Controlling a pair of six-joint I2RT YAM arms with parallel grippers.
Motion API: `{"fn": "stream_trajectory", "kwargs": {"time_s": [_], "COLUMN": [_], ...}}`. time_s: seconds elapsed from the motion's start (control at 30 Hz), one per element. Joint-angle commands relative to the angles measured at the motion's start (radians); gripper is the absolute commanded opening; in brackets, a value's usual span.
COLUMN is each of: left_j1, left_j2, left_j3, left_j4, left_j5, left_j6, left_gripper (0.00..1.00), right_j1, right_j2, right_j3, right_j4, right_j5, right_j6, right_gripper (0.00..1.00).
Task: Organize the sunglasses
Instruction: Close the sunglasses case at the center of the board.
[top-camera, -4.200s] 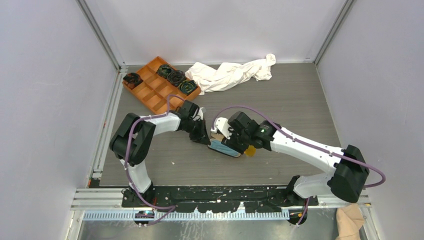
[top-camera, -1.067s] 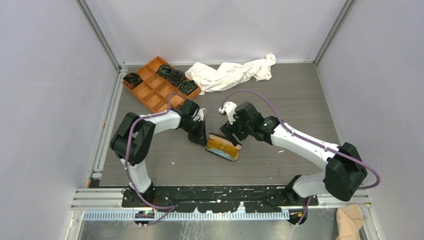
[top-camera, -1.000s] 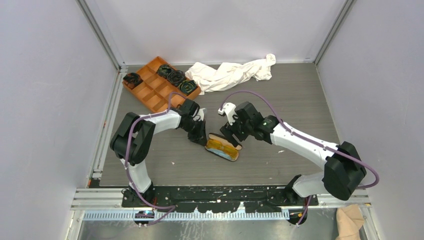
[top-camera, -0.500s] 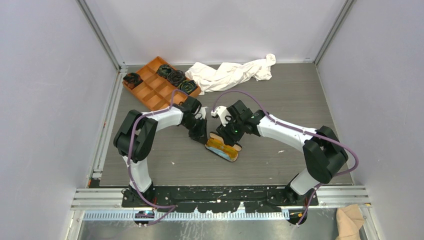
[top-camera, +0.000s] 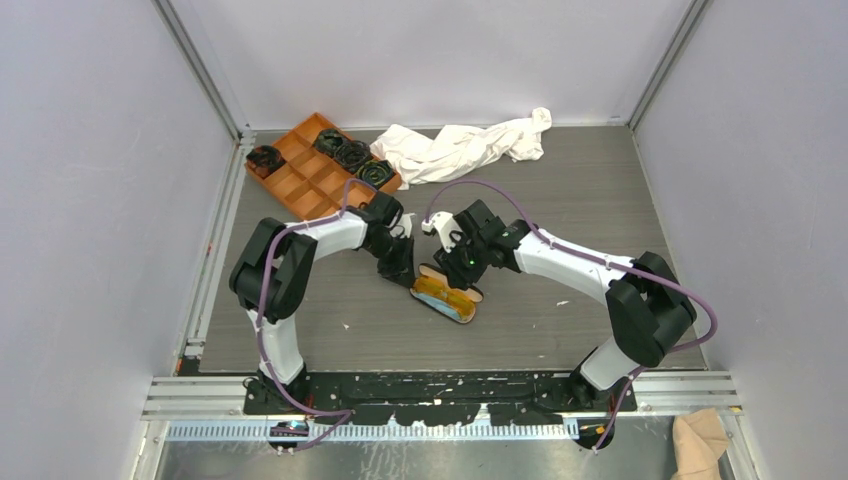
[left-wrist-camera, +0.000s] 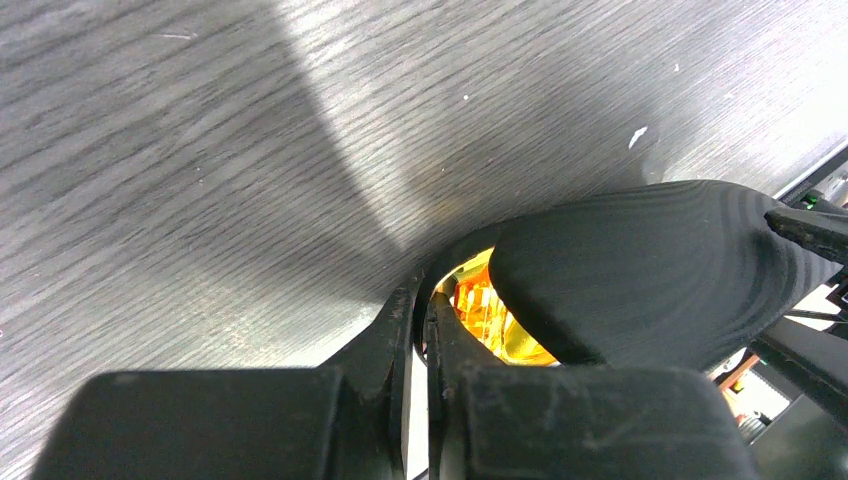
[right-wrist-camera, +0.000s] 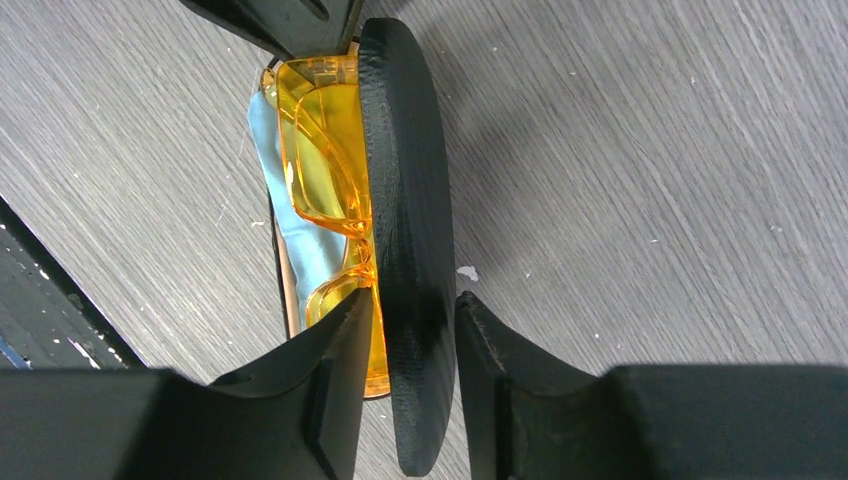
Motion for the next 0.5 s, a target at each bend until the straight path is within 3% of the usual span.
{"fn": "stream_trajectory", "kwargs": {"time_s": [0.0, 0.13, 0.27, 0.47], "left_j1": [0.002, 0.002, 0.002, 0.002], "left_j2": [0.016, 0.016, 0.016, 0.022], "left_j3": [0.035, 0.045, 0.054, 0.069], "left_j4": [-0.005, -0.014, -0.023, -0.037], "left_j5": [-0.025, -0.033, -0.04, -0.05], "left_j6": [0.016, 0.013, 0.0, -0.007], "left_gripper": [0.0, 0.0, 0.0, 0.04], "right_j1": [0.019, 0.068, 0.128, 0.251], "right_j2": [-0.022, -0.039, -0.045, -0.05], "right_j3": [0.015, 0.005, -0.007, -0.025], "right_j4": [0.003, -0.002, 0.0, 0.028], "right_j5": [0.042, 0.133, 0.324, 0.606], "right_j6": [-0.004, 0.001, 0.05, 0.169], "right_gripper": [0.39, 0.3, 0.2, 0.18]}}
